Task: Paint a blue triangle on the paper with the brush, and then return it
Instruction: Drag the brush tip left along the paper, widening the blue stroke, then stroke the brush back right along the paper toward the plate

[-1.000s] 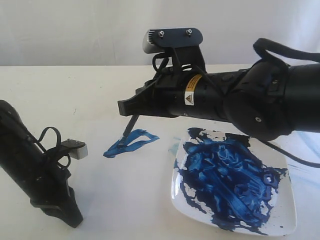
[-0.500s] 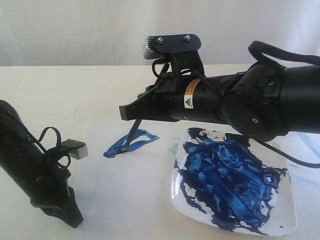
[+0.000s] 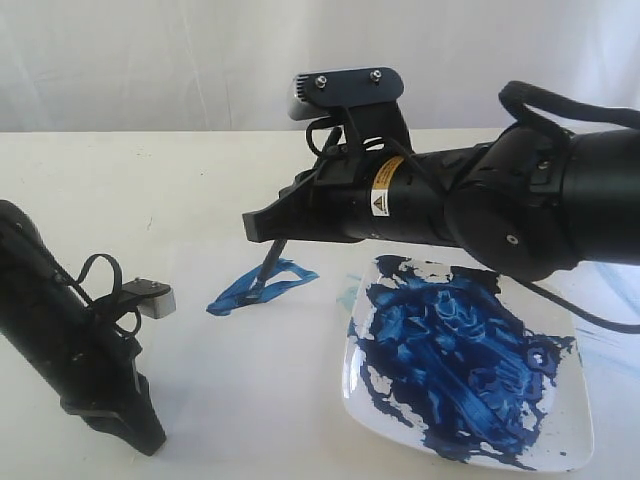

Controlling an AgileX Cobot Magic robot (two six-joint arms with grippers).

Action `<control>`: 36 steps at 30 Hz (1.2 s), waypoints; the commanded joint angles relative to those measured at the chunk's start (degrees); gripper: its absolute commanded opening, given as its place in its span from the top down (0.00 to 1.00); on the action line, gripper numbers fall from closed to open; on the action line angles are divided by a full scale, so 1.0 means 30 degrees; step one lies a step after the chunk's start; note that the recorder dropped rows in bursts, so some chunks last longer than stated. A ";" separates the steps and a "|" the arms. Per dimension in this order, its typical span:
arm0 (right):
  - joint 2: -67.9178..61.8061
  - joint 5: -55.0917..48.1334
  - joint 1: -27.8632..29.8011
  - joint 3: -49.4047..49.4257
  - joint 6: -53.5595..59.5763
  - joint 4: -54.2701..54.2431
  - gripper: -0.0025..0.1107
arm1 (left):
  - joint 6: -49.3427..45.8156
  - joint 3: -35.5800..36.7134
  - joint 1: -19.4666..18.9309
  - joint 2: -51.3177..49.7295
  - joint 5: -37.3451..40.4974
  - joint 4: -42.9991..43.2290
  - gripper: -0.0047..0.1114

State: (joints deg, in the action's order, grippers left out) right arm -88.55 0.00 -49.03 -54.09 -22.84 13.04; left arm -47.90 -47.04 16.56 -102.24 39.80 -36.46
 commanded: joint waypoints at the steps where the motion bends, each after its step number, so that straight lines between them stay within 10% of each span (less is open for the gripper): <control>1: 0.0165 -0.0224 0.0175 0.0001 0.0272 0.0190 0.98 | -0.0082 0.0109 0.0065 -0.0036 0.0274 -0.0111 0.96; 36: 0.0807 -0.1425 0.1143 0.0001 0.0684 0.0224 0.98 | -0.0082 0.0109 0.0065 -0.0036 0.0504 -0.0111 0.96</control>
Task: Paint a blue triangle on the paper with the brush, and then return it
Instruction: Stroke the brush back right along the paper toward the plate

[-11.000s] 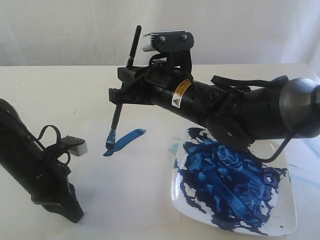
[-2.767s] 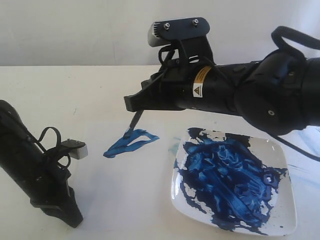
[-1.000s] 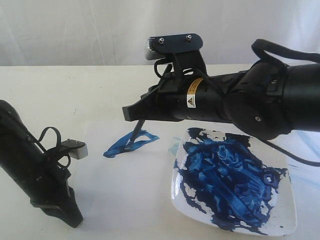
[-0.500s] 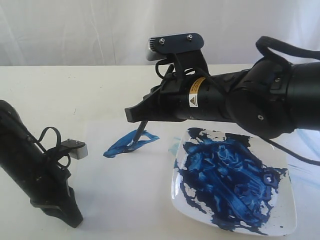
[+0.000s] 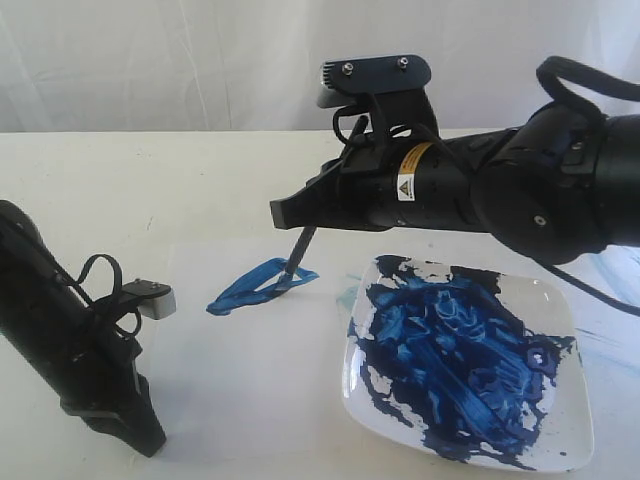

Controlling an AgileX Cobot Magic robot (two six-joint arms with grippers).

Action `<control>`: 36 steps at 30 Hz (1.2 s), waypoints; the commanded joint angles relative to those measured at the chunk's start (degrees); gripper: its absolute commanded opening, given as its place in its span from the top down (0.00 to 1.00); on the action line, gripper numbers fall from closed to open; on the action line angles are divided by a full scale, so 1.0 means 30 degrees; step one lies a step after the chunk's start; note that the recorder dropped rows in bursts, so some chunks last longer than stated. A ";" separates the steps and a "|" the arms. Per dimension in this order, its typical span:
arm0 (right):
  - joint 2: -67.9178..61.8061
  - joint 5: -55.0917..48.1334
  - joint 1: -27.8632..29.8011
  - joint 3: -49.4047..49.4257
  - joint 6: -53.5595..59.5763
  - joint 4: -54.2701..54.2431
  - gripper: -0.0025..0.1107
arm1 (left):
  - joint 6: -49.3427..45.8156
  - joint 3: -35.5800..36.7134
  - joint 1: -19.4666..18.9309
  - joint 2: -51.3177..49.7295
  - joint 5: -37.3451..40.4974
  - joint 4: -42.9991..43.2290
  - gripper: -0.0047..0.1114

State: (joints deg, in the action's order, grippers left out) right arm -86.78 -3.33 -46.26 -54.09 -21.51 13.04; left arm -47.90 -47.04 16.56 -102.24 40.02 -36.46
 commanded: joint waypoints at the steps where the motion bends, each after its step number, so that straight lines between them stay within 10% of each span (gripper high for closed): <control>1: 0.0218 -0.0467 0.0219 0.0001 0.0241 0.0224 0.98 | -0.0082 0.0109 0.0065 -0.0036 0.0429 -0.0111 0.96; 36: 0.0725 -0.1027 0.1577 0.0001 0.0277 0.0778 0.98 | -0.0082 0.0109 0.0065 -0.0036 0.0468 -0.0111 0.96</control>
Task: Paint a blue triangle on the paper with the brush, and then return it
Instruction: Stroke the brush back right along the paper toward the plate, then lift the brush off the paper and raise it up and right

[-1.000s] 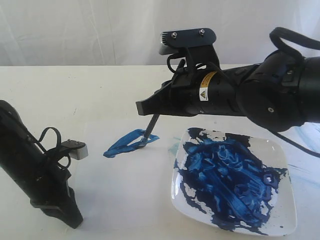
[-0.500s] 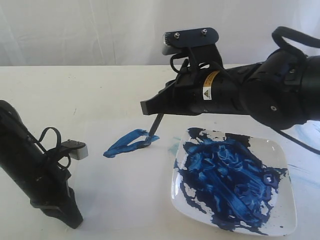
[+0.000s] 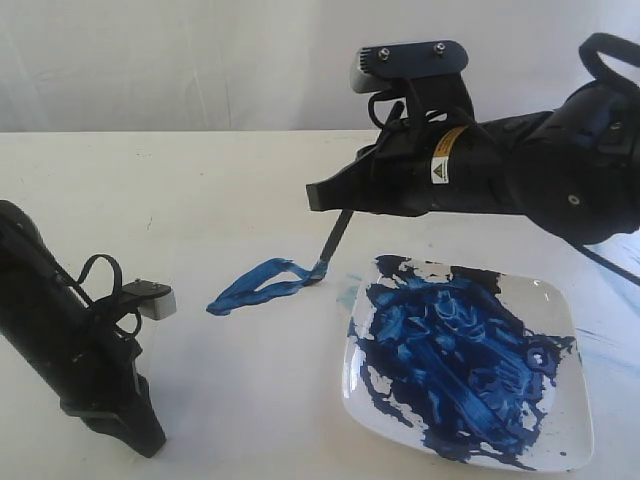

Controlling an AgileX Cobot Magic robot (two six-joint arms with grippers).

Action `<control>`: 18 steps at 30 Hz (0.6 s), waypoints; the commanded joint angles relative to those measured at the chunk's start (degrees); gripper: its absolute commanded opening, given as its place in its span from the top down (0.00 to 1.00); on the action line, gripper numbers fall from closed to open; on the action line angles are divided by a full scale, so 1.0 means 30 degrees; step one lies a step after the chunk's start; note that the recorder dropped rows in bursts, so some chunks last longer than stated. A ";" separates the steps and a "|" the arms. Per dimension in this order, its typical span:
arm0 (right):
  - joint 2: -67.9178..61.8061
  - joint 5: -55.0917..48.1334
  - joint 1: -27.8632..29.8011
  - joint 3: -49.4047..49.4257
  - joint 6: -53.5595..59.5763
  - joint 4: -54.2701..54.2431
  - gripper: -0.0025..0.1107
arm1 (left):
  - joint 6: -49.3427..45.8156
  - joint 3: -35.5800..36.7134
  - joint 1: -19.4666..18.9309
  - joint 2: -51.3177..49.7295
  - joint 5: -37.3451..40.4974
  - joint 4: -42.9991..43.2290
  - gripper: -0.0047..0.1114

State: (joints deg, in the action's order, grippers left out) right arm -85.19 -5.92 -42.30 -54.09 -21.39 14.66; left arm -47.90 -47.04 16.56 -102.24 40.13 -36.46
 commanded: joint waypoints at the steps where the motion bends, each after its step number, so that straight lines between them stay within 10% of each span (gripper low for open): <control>1: 0.0195 -0.0162 0.0304 0.0001 0.0239 0.0238 0.98 | -0.0082 0.0109 0.0065 -0.0036 0.0432 -0.0111 0.96; 18: 0.0227 -0.0220 0.0432 0.0001 0.0274 0.0318 0.98 | -0.0082 0.0109 0.0065 -0.0036 0.0432 -0.0111 0.96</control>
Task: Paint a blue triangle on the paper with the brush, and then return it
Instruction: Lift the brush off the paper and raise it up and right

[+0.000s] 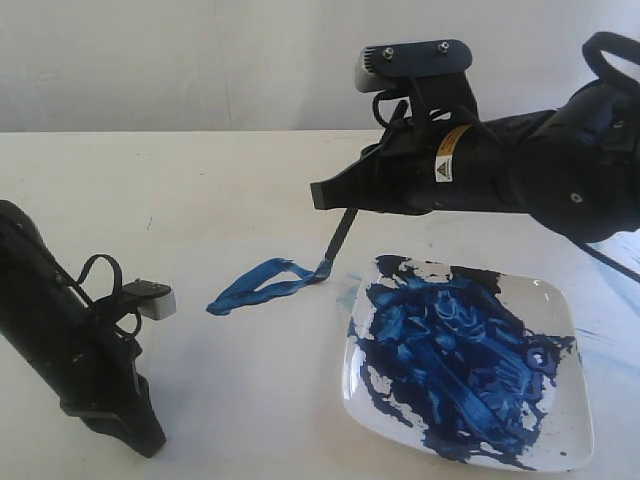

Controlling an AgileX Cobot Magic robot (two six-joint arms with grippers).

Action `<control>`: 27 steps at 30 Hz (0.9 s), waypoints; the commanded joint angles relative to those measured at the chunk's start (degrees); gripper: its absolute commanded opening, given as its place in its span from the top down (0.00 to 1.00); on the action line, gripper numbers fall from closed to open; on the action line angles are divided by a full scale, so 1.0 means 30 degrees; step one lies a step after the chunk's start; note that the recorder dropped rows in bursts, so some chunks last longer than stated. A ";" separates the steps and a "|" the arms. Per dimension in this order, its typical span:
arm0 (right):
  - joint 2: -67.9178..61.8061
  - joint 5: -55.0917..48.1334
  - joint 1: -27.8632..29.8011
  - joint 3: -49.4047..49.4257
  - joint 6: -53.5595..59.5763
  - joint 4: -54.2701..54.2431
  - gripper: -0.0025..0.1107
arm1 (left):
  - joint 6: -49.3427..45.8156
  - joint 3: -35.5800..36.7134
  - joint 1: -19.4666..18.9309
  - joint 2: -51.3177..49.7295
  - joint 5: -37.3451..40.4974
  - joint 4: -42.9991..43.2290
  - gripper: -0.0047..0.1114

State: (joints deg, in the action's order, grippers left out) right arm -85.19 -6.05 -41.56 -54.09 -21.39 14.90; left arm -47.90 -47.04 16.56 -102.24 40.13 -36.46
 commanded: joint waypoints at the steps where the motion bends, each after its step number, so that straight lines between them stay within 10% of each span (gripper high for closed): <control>1: 0.0309 -0.0176 0.0184 0.0001 0.0274 0.0244 0.98 | -0.0082 0.0109 0.0065 -0.0036 0.0432 -0.0111 0.96; 27: 0.2026 0.1892 0.0551 0.0001 0.0069 0.0101 0.98 | -0.0082 0.0109 0.0065 -0.0036 0.0477 -0.0111 0.96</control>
State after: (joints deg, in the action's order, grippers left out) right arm -79.78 -2.82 -40.30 -54.09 -21.22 15.30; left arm -47.90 -47.04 16.56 -102.24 40.23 -36.46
